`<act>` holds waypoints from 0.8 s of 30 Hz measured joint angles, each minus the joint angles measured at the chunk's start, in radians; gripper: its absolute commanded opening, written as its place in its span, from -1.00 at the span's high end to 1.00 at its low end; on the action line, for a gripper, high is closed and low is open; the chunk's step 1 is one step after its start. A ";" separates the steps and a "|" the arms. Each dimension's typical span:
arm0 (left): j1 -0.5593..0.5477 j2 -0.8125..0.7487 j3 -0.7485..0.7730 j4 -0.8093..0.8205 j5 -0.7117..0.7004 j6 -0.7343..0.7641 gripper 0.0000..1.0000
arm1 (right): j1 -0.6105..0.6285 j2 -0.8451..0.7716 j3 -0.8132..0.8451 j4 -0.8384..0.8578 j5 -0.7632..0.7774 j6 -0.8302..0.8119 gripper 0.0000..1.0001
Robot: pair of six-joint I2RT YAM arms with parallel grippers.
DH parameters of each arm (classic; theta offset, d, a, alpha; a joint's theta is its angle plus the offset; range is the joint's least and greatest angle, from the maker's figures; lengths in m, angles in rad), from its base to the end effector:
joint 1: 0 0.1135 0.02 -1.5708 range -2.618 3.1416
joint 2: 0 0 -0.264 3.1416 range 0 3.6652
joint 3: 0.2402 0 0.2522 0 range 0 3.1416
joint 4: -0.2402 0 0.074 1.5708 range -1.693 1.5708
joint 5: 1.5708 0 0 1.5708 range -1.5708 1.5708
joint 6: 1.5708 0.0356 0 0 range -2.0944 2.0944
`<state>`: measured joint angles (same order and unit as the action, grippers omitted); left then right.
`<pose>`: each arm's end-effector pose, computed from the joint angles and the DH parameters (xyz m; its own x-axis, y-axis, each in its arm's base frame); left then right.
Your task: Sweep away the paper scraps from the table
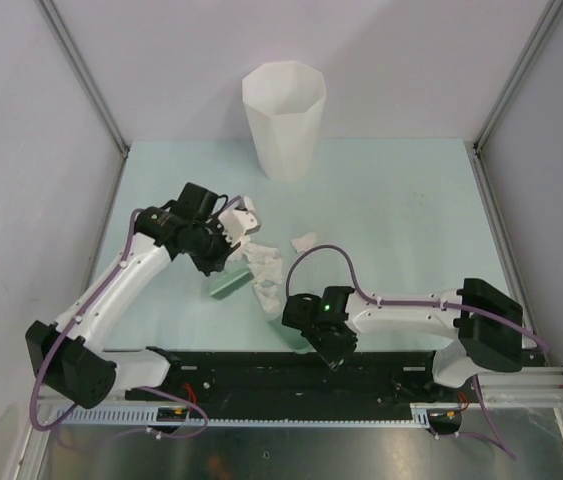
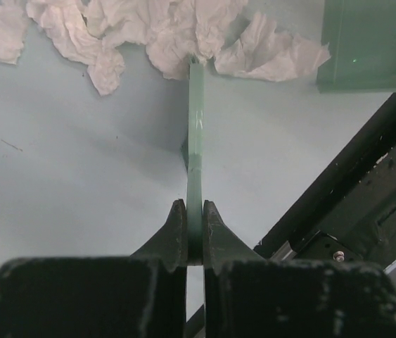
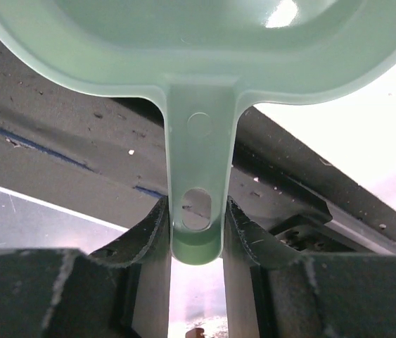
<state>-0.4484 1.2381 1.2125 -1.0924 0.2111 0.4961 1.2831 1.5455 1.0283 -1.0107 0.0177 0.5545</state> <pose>0.2020 -0.1055 0.3189 -0.4715 0.7433 -0.4744 0.8312 0.5544 0.0425 0.0746 0.2497 0.1990 -0.7457 -0.6647 -0.0458 -0.6656 0.7462 0.0075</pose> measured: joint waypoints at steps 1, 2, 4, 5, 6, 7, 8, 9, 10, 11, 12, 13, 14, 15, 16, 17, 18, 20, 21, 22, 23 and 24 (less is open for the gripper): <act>0.000 0.010 0.000 0.002 0.000 0.000 1.00 | -0.002 0.005 0.000 0.006 0.003 -0.007 1.00; 0.000 0.026 0.001 0.010 0.001 0.000 1.00 | -0.004 0.013 0.000 0.014 0.005 -0.016 1.00; 0.000 0.061 0.022 0.016 0.013 0.000 1.00 | -0.010 0.031 0.000 0.035 0.005 -0.037 1.00; 0.000 0.082 0.043 0.025 0.033 -0.001 1.00 | -0.015 0.042 0.000 0.047 0.005 -0.049 1.00; -0.001 0.096 0.053 0.035 0.047 -0.003 1.00 | -0.021 0.052 0.000 0.058 0.005 -0.060 1.00; -0.006 0.111 0.061 0.044 0.066 -0.007 1.00 | -0.027 0.062 0.000 0.069 0.005 -0.069 1.00; -0.013 0.122 0.063 0.055 0.088 -0.009 1.00 | -0.036 0.071 0.000 0.083 0.005 -0.083 1.00; -0.024 0.127 0.063 0.065 0.107 -0.009 0.99 | -0.048 0.079 0.000 0.098 0.006 -0.093 1.00; -0.039 0.129 0.061 0.072 0.121 -0.007 0.99 | -0.063 0.085 0.000 0.113 0.006 -0.105 1.00; -0.053 0.127 0.057 0.075 0.138 -0.004 1.00 | -0.076 0.087 0.000 0.127 0.006 -0.114 1.00; -0.068 0.124 0.049 0.076 0.167 0.003 1.00 | -0.093 0.089 0.000 0.145 0.006 -0.124 1.00; -0.080 0.120 0.040 0.072 0.194 0.010 1.00 | -0.116 0.091 0.000 0.167 0.006 -0.138 1.00; -0.087 0.115 0.033 0.065 0.216 0.020 1.00 | -0.134 0.092 0.000 0.185 0.008 -0.146 1.00; -0.093 0.109 0.028 0.055 0.242 0.030 0.99 | -0.150 0.093 0.000 0.202 0.009 -0.157 1.00; -0.094 0.100 0.027 0.039 0.272 0.041 1.00 | -0.164 0.093 0.000 0.214 0.010 -0.167 1.00; -0.095 0.089 0.027 0.028 0.296 0.048 1.00 | -0.171 0.093 0.000 0.222 0.011 -0.173 1.00; -0.094 0.072 0.027 0.009 0.337 0.057 1.00 | -0.175 0.093 0.000 0.236 0.013 -0.183 1.00; -0.095 0.039 0.029 -0.022 0.390 0.066 1.00 | -0.175 0.093 0.000 0.253 0.012 -0.194 1.00; -0.095 0.029 0.035 -0.036 0.398 0.066 1.00 | -0.174 0.093 0.000 0.261 0.012 -0.199 1.00; -0.095 0.019 0.045 -0.050 0.399 0.065 1.00 | -0.173 0.093 0.000 0.266 0.012 -0.202 1.00; -0.091 0.011 0.057 -0.060 0.399 0.064 1.00 | -0.171 0.093 0.000 0.269 0.012 -0.206 1.00; -0.084 0.006 0.070 -0.069 0.394 0.061 1.00 | -0.168 0.093 0.000 0.270 0.014 -0.208 1.00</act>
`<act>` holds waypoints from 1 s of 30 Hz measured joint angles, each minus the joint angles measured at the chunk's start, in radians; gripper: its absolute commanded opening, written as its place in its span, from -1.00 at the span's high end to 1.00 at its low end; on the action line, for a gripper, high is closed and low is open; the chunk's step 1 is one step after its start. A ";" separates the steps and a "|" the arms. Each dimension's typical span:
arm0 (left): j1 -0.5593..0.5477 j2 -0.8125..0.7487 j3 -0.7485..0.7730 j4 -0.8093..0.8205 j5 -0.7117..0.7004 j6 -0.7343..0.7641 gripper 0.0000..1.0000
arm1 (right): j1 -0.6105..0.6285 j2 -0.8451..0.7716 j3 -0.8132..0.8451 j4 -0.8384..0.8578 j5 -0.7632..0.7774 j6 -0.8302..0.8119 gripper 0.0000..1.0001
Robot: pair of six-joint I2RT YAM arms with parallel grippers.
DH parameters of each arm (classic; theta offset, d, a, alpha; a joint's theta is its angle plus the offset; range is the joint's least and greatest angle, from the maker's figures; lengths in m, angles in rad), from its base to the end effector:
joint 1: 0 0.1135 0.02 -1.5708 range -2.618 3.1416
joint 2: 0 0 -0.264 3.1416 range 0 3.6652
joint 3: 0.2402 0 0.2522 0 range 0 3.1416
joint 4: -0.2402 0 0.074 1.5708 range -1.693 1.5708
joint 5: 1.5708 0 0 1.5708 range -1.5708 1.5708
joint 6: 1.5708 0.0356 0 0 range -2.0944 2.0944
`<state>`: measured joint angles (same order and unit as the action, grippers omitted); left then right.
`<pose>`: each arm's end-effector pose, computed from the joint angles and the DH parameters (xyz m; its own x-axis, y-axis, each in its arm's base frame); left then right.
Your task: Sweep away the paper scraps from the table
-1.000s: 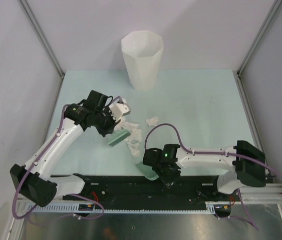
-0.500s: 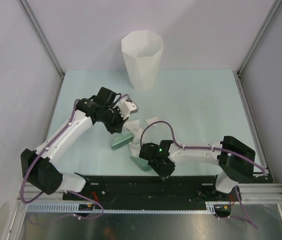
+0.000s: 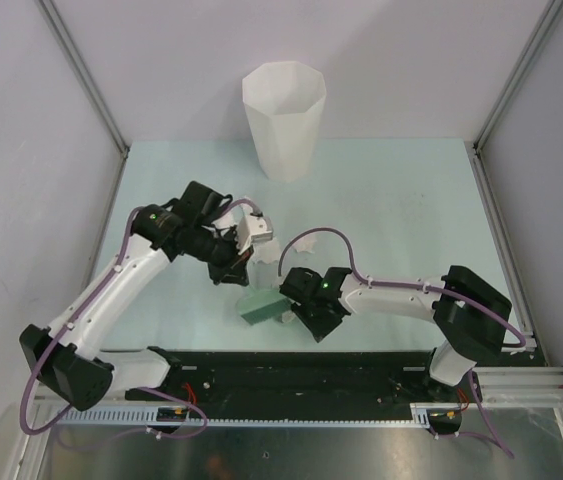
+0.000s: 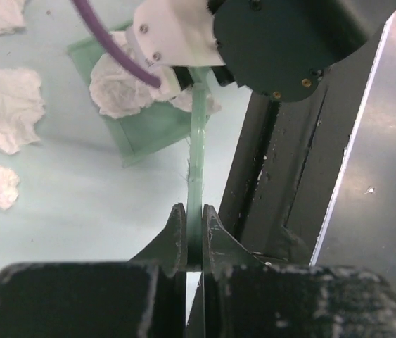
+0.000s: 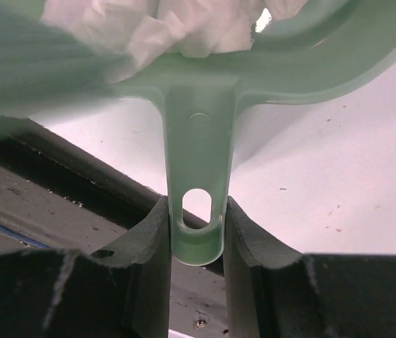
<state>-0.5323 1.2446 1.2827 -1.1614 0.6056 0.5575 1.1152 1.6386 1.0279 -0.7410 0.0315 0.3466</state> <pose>0.1815 -0.1304 0.3398 -0.3261 0.6969 -0.6387 0.9452 0.2530 -0.2066 0.1316 0.2660 0.1786 -0.7078 -0.6729 -0.2149 -0.6954 0.7172 0.0449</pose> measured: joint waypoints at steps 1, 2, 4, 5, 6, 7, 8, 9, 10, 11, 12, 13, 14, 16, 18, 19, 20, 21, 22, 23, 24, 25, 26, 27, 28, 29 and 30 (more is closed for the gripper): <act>0.010 -0.002 0.010 -0.010 -0.002 -0.001 1.00 | 0.002 0.000 0.000 0.001 0.006 0.000 1.00; 0.026 -0.002 0.020 -0.020 -0.013 -0.003 1.00 | 0.002 0.000 0.000 0.001 0.011 -0.001 1.00; 0.066 -0.003 0.037 -0.037 -0.039 -0.010 1.00 | 0.006 0.000 0.000 0.002 0.025 0.000 1.00; 0.085 -0.005 0.045 -0.043 -0.058 -0.010 1.00 | 0.008 0.000 0.000 0.001 0.029 -0.003 1.00; 0.103 -0.008 0.055 -0.039 -0.085 -0.009 1.00 | 0.012 0.000 0.000 -0.002 0.030 -0.005 1.00; 0.117 -0.010 0.065 -0.038 -0.100 -0.008 1.00 | 0.018 -0.001 0.000 -0.002 0.031 -0.008 1.00; 0.135 -0.014 0.079 -0.034 -0.125 -0.008 1.00 | 0.023 -0.002 0.000 -0.001 0.031 -0.010 1.00; 0.144 -0.018 0.088 -0.031 -0.142 -0.008 1.00 | 0.026 -0.003 0.000 -0.001 0.031 -0.012 1.00; 0.154 -0.025 0.099 -0.029 -0.166 -0.008 1.00 | 0.030 -0.007 0.000 -0.002 0.031 -0.013 1.00; 0.161 -0.033 0.105 -0.026 -0.188 -0.008 1.00 | 0.031 -0.013 0.000 -0.004 0.030 -0.016 1.00; 0.168 -0.038 0.108 -0.026 -0.203 -0.008 0.99 | 0.031 -0.020 0.000 -0.006 0.030 -0.017 1.00; 0.178 -0.044 0.113 -0.027 -0.219 -0.008 1.00 | 0.031 -0.031 0.000 -0.010 0.031 -0.019 1.00; 0.193 -0.048 0.116 -0.025 -0.234 -0.007 1.00 | 0.031 -0.044 0.000 -0.018 0.031 -0.021 1.00; 0.229 -0.050 0.119 -0.021 -0.259 -0.007 1.00 | 0.029 -0.075 0.000 -0.033 0.032 -0.026 1.00; 0.279 -0.048 0.120 -0.009 -0.288 -0.006 1.00 | 0.027 -0.111 0.003 -0.061 0.032 -0.027 1.00; 0.302 -0.047 0.120 -0.001 -0.298 -0.006 1.00 | 0.024 -0.125 0.011 -0.082 0.032 -0.029 1.00; 0.320 -0.047 0.120 0.006 -0.306 -0.005 1.00 | 0.018 -0.135 0.026 -0.106 0.031 -0.031 1.00; 0.338 -0.047 0.120 0.014 -0.311 -0.002 1.00 | 0.012 -0.143 0.046 -0.129 0.031 -0.034 1.00; 0.349 -0.047 0.119 0.021 -0.312 0.000 1.00 | 0.004 -0.149 0.066 -0.148 0.032 -0.037 1.00; 0.358 -0.047 0.119 0.028 -0.313 0.000 0.99 | -0.013 -0.150 0.102 -0.182 0.032 -0.043 1.00; 0.363 -0.047 0.115 0.036 -0.312 0.000 1.00 | -0.032 -0.151 0.140 -0.204 0.032 -0.050 1.00; 0.365 -0.047 0.108 0.044 -0.311 0.001 1.00 | -0.048 -0.152 0.169 -0.220 0.034 -0.055 1.00; 0.367 -0.047 0.097 0.051 -0.309 0.001 0.99 | -0.074 -0.152 0.218 -0.249 0.039 -0.064 1.00; 0.367 -0.047 0.088 0.056 -0.309 0.001 1.00 | -0.091 -0.152 0.249 -0.265 0.043 -0.072 1.00; 0.368 -0.048 0.075 0.061 -0.307 0.001 1.00 | -0.111 -0.151 0.292 -0.290 0.051 -0.082 1.00; 0.369 -0.048 0.062 0.063 -0.306 0.001 1.00 | -0.132 -0.148 0.338 -0.314 0.058 -0.092 1.00; 0.371 -0.048 0.050 0.065 -0.306 0.002 1.00 | -0.152 -0.144 0.383 -0.336 0.068 -0.101 1.00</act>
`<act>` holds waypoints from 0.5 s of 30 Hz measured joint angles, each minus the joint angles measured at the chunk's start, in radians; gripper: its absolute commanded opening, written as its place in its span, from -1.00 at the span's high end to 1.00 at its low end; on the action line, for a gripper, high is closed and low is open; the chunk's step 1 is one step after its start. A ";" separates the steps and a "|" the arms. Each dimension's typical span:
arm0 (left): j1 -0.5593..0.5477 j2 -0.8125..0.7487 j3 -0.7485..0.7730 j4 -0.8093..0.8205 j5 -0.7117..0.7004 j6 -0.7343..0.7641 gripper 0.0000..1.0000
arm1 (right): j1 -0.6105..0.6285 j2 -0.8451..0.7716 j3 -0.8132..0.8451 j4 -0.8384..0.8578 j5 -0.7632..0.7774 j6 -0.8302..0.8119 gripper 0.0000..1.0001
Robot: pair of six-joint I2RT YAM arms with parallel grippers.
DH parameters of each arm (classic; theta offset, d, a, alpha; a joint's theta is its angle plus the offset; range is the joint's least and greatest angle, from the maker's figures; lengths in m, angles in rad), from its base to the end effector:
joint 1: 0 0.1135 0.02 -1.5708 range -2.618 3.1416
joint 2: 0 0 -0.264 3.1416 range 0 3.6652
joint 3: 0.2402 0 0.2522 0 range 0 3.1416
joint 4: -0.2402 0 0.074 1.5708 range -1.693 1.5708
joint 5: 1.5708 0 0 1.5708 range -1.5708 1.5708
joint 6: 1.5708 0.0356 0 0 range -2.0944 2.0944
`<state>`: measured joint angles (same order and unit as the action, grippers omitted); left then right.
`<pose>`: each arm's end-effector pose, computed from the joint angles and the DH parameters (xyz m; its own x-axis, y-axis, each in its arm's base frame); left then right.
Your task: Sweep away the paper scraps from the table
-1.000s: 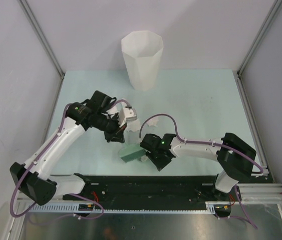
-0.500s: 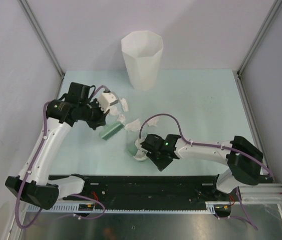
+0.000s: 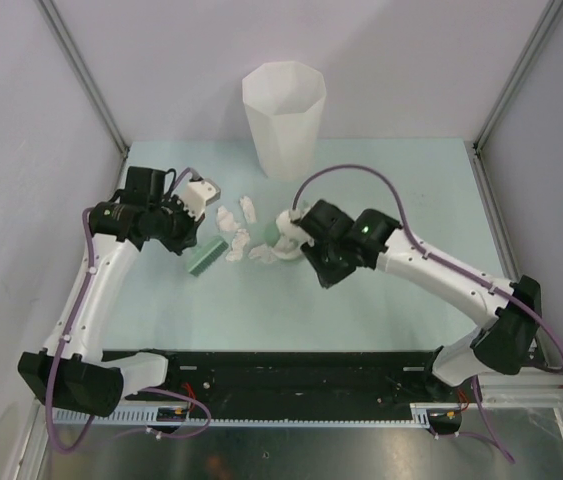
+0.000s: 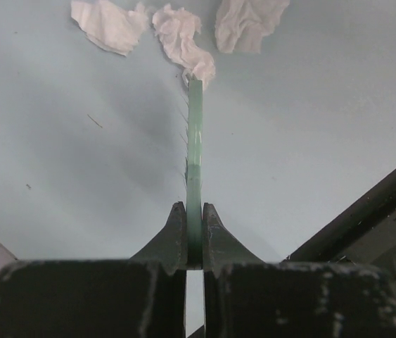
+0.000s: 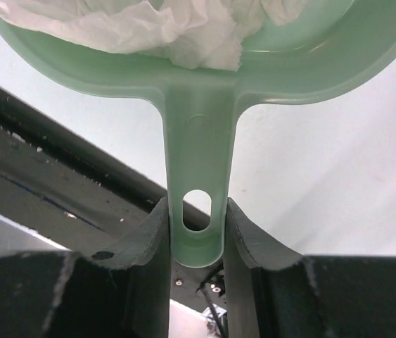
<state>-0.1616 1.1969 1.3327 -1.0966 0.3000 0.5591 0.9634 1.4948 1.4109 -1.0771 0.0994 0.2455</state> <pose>0.2155 -0.0458 0.3633 -0.5156 0.5975 -0.6141 0.7011 0.7063 0.0985 0.1699 0.2383 0.3156 -0.7009 -0.5846 -0.4086 -0.6435 0.7654 0.0085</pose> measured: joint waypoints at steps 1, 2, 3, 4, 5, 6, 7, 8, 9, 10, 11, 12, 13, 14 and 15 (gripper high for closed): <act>0.001 0.000 -0.010 0.002 0.001 0.000 1.00 | -0.018 0.005 0.044 -0.021 0.010 -0.013 1.00; 0.003 0.000 -0.016 0.003 0.001 0.000 1.00 | -0.035 0.011 0.079 -0.039 0.019 -0.022 1.00; 0.003 0.000 -0.022 0.005 0.002 0.001 1.00 | -0.058 0.026 0.133 -0.073 0.029 -0.036 1.00; 0.005 0.000 -0.025 0.008 0.006 0.001 1.00 | -0.080 0.042 0.188 -0.097 0.037 -0.049 1.00; 0.006 0.000 -0.027 0.013 0.011 0.002 0.99 | -0.104 0.060 0.243 -0.117 0.046 -0.063 1.00; 0.007 0.000 -0.028 0.016 0.016 0.002 0.99 | -0.129 0.093 0.327 -0.148 0.060 -0.077 1.00; 0.007 0.000 -0.029 0.018 0.020 0.002 1.00 | -0.154 0.105 0.358 -0.153 0.066 -0.083 1.00; 0.007 0.000 -0.029 0.021 0.022 0.002 1.00 | -0.181 0.128 0.408 -0.168 0.084 -0.092 1.00; 0.007 0.000 -0.031 0.024 0.025 0.002 1.00 | -0.201 0.146 0.447 -0.183 0.095 -0.101 1.00; 0.007 0.000 -0.033 0.027 0.027 0.002 1.00 | -0.233 0.180 0.513 -0.208 0.104 -0.114 1.00; 0.008 0.000 -0.039 0.032 0.027 0.002 0.99 | -0.252 0.201 0.550 -0.213 0.105 -0.125 1.00; 0.008 0.000 -0.047 0.036 0.027 0.003 0.99 | -0.278 0.228 0.600 -0.224 0.105 -0.137 1.00; 0.008 0.000 -0.054 0.037 0.027 0.006 1.00 | -0.303 0.261 0.657 -0.240 0.106 -0.148 1.00; 0.008 0.000 -0.063 0.039 0.027 0.009 0.99 | -0.324 0.291 0.711 -0.247 0.108 -0.155 1.00; 0.008 0.000 -0.071 0.038 0.027 0.010 0.99 | -0.347 0.336 0.794 -0.262 0.113 -0.166 1.00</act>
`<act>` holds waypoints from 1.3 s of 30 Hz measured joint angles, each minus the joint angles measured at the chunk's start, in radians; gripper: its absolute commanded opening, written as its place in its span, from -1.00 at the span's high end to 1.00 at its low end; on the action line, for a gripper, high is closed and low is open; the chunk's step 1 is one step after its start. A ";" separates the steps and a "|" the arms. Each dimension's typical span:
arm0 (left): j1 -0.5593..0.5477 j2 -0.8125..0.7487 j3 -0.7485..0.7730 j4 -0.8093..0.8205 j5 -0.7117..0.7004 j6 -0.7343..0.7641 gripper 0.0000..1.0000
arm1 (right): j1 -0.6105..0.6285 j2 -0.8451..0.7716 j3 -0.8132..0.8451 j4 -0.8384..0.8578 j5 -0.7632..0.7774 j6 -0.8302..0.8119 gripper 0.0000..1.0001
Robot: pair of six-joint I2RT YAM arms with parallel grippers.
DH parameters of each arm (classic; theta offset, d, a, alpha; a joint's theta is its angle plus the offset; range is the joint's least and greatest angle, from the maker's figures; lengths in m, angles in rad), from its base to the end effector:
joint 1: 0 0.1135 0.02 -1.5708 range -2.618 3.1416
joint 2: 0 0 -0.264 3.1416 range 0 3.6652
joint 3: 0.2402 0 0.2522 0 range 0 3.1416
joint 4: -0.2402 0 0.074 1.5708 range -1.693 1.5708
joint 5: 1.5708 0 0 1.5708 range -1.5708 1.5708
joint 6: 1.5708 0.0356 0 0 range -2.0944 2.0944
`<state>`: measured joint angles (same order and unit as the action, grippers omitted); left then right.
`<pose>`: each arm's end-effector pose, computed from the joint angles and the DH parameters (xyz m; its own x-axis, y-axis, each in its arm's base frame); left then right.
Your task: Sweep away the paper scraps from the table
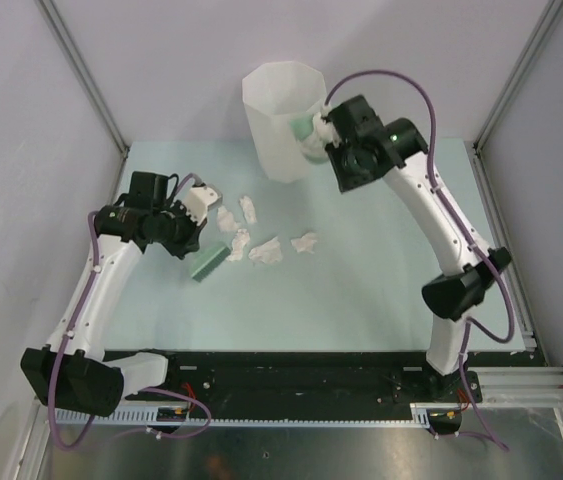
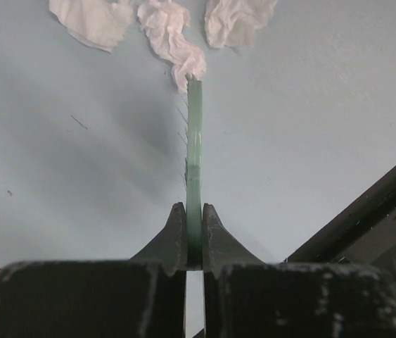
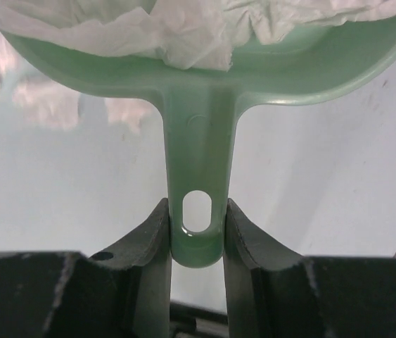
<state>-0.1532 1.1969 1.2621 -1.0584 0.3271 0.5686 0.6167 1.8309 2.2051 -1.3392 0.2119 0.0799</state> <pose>0.2186 -0.0453 0.3449 -0.5265 0.5973 -0.6050 0.7137 0.6972 0.0672 0.2947 0.1997 0.4246 -0.7058 -0.4047 -0.5814 -0.4127 0.9020 -0.1269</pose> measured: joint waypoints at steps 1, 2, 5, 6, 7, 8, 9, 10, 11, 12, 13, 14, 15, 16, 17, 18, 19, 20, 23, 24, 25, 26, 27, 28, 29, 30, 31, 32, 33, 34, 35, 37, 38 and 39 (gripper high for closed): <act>0.001 0.000 -0.007 0.000 0.000 0.001 0.99 | -0.015 0.035 0.062 -0.005 0.002 -0.005 1.00; 0.003 0.000 -0.013 0.000 -0.001 0.003 1.00 | -0.032 0.074 0.137 -0.002 0.006 -0.011 1.00; 0.009 0.000 -0.027 0.002 -0.002 0.009 1.00 | -0.074 0.134 0.251 0.010 0.011 -0.030 1.00; 0.011 0.000 -0.032 0.002 -0.002 0.010 1.00 | -0.083 0.138 0.263 0.008 0.014 -0.033 1.00; 0.014 0.000 -0.036 0.002 -0.002 0.011 0.99 | -0.093 0.143 0.278 0.003 0.024 -0.037 1.00; 0.015 0.000 -0.039 0.002 -0.002 0.012 1.00 | -0.103 0.148 0.294 0.000 0.033 -0.041 1.00; 0.017 0.000 -0.039 0.001 -0.002 0.013 1.00 | -0.114 0.153 0.309 -0.001 0.042 -0.045 1.00; 0.018 0.000 -0.039 0.002 -0.002 0.014 1.00 | -0.122 0.157 0.321 0.002 0.051 -0.048 1.00; 0.019 0.000 -0.039 0.003 -0.002 0.015 1.00 | -0.129 0.160 0.330 0.005 0.057 -0.051 1.00; 0.019 0.000 -0.039 0.002 -0.002 0.015 1.00 | -0.137 0.166 0.341 0.021 0.066 -0.055 1.00; 0.020 0.000 -0.039 0.002 -0.002 0.015 1.00 | -0.142 0.171 0.348 0.039 0.071 -0.058 1.00; 0.020 0.000 -0.039 0.002 -0.002 0.015 1.00 | -0.146 0.176 0.355 0.066 0.078 -0.064 1.00; 0.020 0.000 -0.039 0.002 -0.002 0.015 1.00 | -0.151 0.183 0.360 0.100 0.089 -0.072 1.00; 0.021 0.000 -0.039 0.002 -0.002 0.015 1.00 | -0.155 0.191 0.365 0.138 0.098 -0.078 1.00; 0.021 0.000 -0.040 0.002 -0.002 0.015 1.00 | -0.157 0.201 0.367 0.182 0.106 -0.085 1.00; 0.021 0.001 -0.040 0.002 -0.002 0.015 1.00 | -0.157 0.210 0.371 0.228 0.115 -0.094 1.00; 0.021 0.001 -0.042 0.004 -0.001 0.015 1.00 | -0.154 0.223 0.373 0.275 0.126 -0.104 1.00; 0.021 0.001 -0.045 0.005 0.000 0.015 1.00 | -0.151 0.234 0.375 0.312 0.135 -0.116 1.00; 0.022 0.001 -0.064 0.008 0.000 0.015 1.00 | -0.127 0.290 0.387 0.456 0.200 -0.179 1.00; 0.023 0.001 -0.072 0.008 0.001 0.015 1.00 | -0.114 0.319 0.399 0.509 0.232 -0.217 1.00; 0.023 0.001 -0.076 0.007 0.001 0.015 1.00 | -0.100 0.346 0.410 0.552 0.256 -0.248 1.00; 0.025 0.001 -0.082 0.009 0.002 0.015 1.00 | -0.084 0.382 0.426 0.606 0.289 -0.294 1.00; 0.026 0.001 -0.086 0.009 0.002 0.015 1.00 | -0.067 0.416 0.437 0.666 0.324 -0.352 1.00; 0.027 0.001 -0.090 0.009 0.002 0.015 1.00 | -0.050 0.447 0.439 0.719 0.357 -0.410 1.00; 0.028 0.001 -0.093 0.010 0.002 0.015 1.00 | -0.035 0.474 0.439 0.766 0.389 -0.470 1.00; 0.030 0.000 -0.095 0.009 0.003 0.015 1.00 | -0.025 0.494 0.435 0.805 0.415 -0.519 1.00; 0.031 0.000 -0.097 0.009 0.006 0.015 1.00 | -0.011 0.511 0.420 0.859 0.447 -0.591 1.00; 0.032 0.000 -0.098 0.009 0.010 0.015 1.00 | 0.000 0.517 0.391 0.918 0.473 -0.665 1.00; 0.033 0.000 -0.099 0.010 0.013 0.015 1.00 | 0.011 0.517 0.348 0.993 0.501 -0.755 1.00; 0.033 0.000 -0.100 0.010 0.016 0.015 0.99 | 0.016 0.517 0.321 1.047 0.521 -0.829 1.00; 0.033 0.000 -0.101 0.010 0.018 0.015 1.00 | 0.019 0.516 0.288 1.127 0.540 -0.919 1.00; 0.033 0.000 -0.101 0.010 0.023 0.015 1.00 | 0.020 0.516 0.227 1.273 0.567 -1.096 1.00; 0.033 0.000 -0.101 0.010 0.025 0.015 1.00 | 0.018 0.515 0.196 1.335 0.576 -1.180 0.96; 0.033 0.000 -0.101 0.010 0.027 0.015 1.00 | 0.015 0.512 0.164 1.390 0.586 -1.255 0.94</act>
<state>-0.1200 1.1969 1.1606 -1.0485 0.3542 0.5835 0.6315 2.3432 2.3688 0.0505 0.7975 -1.1751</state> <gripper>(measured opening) 0.050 0.317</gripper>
